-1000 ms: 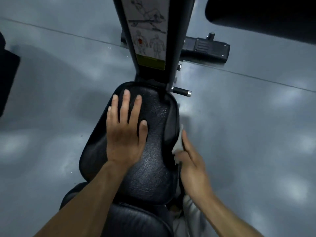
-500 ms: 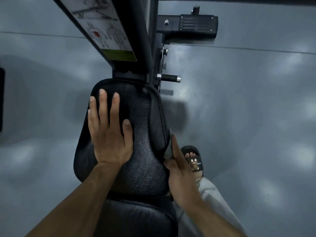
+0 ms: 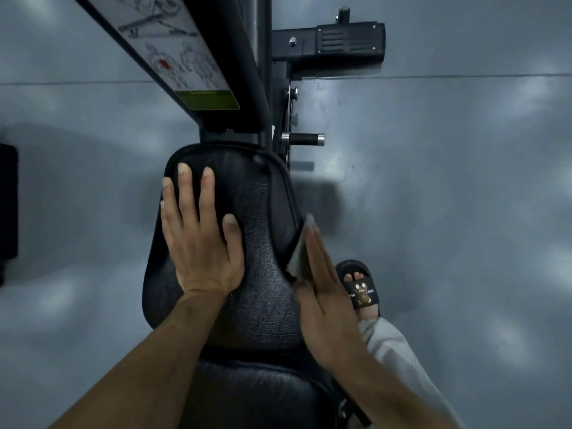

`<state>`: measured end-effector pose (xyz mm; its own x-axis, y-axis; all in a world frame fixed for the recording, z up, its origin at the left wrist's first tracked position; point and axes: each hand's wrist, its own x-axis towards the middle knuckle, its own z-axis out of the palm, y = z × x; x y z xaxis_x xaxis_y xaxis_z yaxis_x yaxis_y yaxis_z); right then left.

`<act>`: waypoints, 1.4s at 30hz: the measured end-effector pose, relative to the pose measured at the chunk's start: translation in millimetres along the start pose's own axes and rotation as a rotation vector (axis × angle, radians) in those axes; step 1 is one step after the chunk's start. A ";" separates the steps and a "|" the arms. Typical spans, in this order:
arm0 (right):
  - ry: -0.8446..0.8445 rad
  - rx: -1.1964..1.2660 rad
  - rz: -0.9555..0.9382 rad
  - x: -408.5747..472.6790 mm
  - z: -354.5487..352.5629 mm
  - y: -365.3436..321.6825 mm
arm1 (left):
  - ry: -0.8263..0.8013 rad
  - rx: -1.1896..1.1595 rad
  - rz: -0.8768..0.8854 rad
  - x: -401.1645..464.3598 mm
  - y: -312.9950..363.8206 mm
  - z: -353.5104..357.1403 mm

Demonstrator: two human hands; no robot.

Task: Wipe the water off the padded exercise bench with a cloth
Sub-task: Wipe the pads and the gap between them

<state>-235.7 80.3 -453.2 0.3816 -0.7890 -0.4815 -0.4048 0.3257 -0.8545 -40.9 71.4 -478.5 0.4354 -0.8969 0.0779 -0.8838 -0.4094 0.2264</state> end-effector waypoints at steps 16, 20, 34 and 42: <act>0.102 0.076 0.072 -69.3 29.1 40.7 | 0.100 -0.004 0.021 -5.1 -4.8 10.1; 0.074 0.101 0.184 -83.8 28.2 36.7 | 0.116 0.019 0.026 -3.6 -4.8 11.5; -0.201 0.231 0.339 -117.2 17.1 62.3 | 0.132 0.063 0.035 -3.8 -3.3 11.5; 0.054 0.840 0.606 -85.3 30.6 51.7 | 0.164 0.085 0.043 -4.1 -4.6 14.3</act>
<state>-263.8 180.4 -462.3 0.2610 -0.3869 -0.8844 0.2009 0.9179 -0.3422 -41.1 74.6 -493.8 0.4132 -0.8773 0.2442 -0.9103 -0.3904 0.1376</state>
